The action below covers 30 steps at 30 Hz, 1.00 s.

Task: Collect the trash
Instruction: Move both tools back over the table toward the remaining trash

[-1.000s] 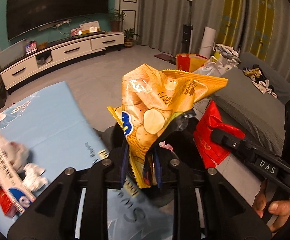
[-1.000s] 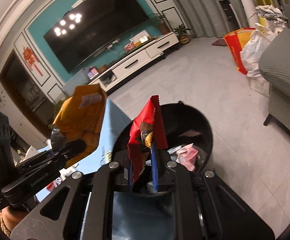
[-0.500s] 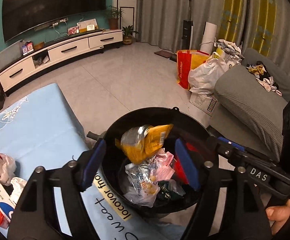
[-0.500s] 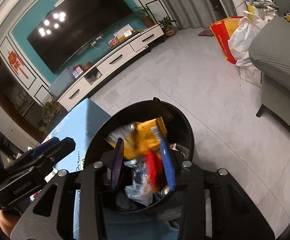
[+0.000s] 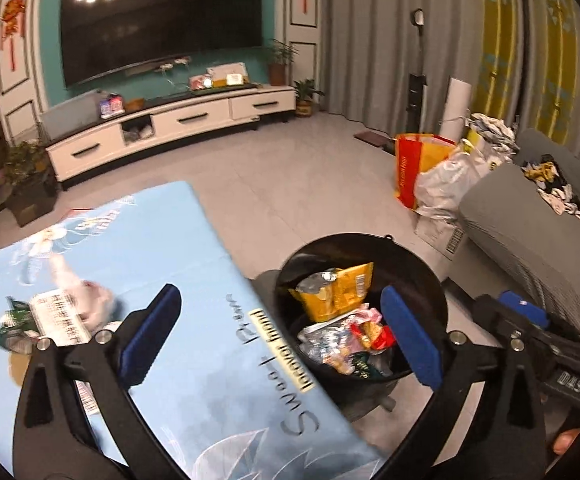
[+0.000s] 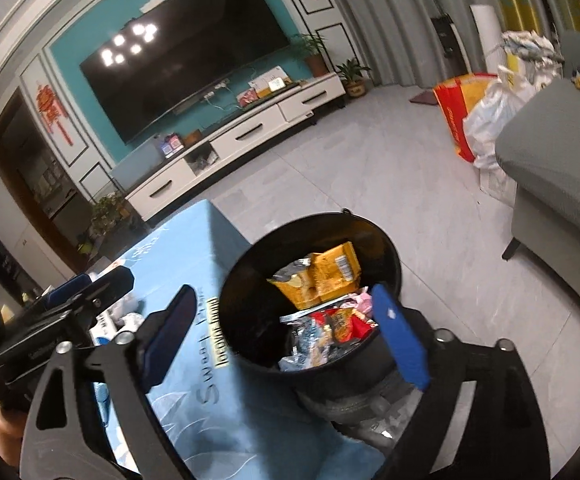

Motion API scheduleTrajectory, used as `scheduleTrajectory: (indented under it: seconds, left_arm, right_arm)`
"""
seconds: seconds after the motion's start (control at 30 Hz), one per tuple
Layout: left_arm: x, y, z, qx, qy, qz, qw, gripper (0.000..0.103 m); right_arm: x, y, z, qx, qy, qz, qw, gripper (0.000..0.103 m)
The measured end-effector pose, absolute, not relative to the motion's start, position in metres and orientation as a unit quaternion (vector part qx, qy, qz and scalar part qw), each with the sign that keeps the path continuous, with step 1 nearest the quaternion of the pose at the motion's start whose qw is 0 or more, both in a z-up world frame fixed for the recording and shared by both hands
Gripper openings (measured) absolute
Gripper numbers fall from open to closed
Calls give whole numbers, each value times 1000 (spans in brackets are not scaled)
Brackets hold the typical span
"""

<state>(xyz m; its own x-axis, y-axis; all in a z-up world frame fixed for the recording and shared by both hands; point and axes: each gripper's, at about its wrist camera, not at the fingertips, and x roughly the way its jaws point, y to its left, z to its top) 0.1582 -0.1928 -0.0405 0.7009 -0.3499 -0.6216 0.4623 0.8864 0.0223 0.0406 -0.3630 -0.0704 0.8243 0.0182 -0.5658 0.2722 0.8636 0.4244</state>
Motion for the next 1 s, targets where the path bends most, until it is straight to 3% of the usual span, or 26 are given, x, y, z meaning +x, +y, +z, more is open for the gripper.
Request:
scheduleTrajectory:
  seconds: [0.13,0.33,0.8,1.0]
  left_arm:
    - [140,-170,-24,80,300,-209,927,100]
    - [117,-121,-21,62,308,-195,929,100]
    - [96,62,-111,-73,430,-86,896,100]
    - [98,89,-130,-104,441,-68,889,100]
  right_arm:
    - [32,-345,-56,243,287,-56,925,100]
    - [31,-304,-53,208,326,-26,922,100]
    - [49,-213,-90,174,423,84,885,100]
    - [62,-182,-108,169,444,122,871,100]
